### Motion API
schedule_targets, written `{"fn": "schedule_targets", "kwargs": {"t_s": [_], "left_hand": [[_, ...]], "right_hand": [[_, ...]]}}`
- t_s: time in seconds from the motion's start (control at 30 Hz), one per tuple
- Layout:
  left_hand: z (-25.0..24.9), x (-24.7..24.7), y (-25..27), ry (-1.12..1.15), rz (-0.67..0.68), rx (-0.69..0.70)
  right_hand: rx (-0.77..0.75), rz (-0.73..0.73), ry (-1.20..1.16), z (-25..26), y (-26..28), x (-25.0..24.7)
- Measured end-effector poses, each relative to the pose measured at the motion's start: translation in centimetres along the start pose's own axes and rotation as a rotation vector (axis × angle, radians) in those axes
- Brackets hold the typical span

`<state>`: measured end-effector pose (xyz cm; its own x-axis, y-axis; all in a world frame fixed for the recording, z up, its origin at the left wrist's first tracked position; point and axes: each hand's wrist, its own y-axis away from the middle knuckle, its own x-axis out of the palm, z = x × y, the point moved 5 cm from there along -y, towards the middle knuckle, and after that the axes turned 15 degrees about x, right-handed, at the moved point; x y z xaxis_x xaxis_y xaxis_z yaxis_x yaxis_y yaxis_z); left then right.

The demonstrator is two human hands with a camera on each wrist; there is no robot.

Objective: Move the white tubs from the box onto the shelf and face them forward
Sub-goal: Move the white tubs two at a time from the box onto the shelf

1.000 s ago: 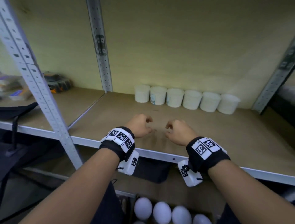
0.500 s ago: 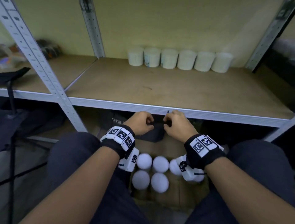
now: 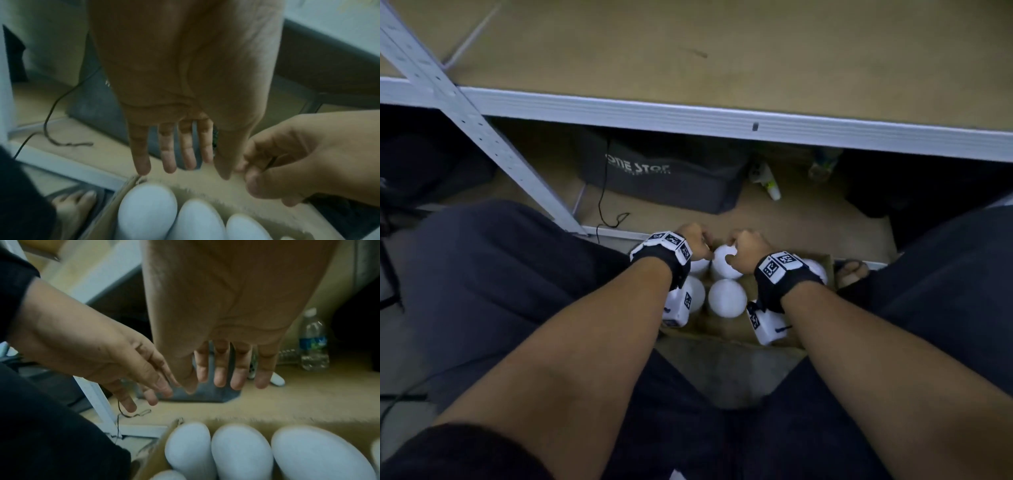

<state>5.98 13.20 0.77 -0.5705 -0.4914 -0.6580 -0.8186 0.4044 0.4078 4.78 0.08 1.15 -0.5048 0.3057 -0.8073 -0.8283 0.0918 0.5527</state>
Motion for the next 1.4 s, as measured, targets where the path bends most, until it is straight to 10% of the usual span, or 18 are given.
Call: {"fn": "schedule_targets", "kwargs": {"t_s": [0.33, 0.8, 1.4], "left_hand": [[7.8, 9.6, -1.3, -0.147, 0.299, -0.145], [9.5, 12.3, -1.1, -0.435, 0.083, -0.165], [6.1, 7.8, -0.9, -0.282, 0.145, -0.189]], "right_hand": [[0.059, 0.239, 0.216, -1.7, -3.5, 9.6], [0.089, 0.050, 0.243, -1.6, -3.6, 13.9], [0.133, 0.214, 0.147, -1.7, -1.6, 8.6]]}}
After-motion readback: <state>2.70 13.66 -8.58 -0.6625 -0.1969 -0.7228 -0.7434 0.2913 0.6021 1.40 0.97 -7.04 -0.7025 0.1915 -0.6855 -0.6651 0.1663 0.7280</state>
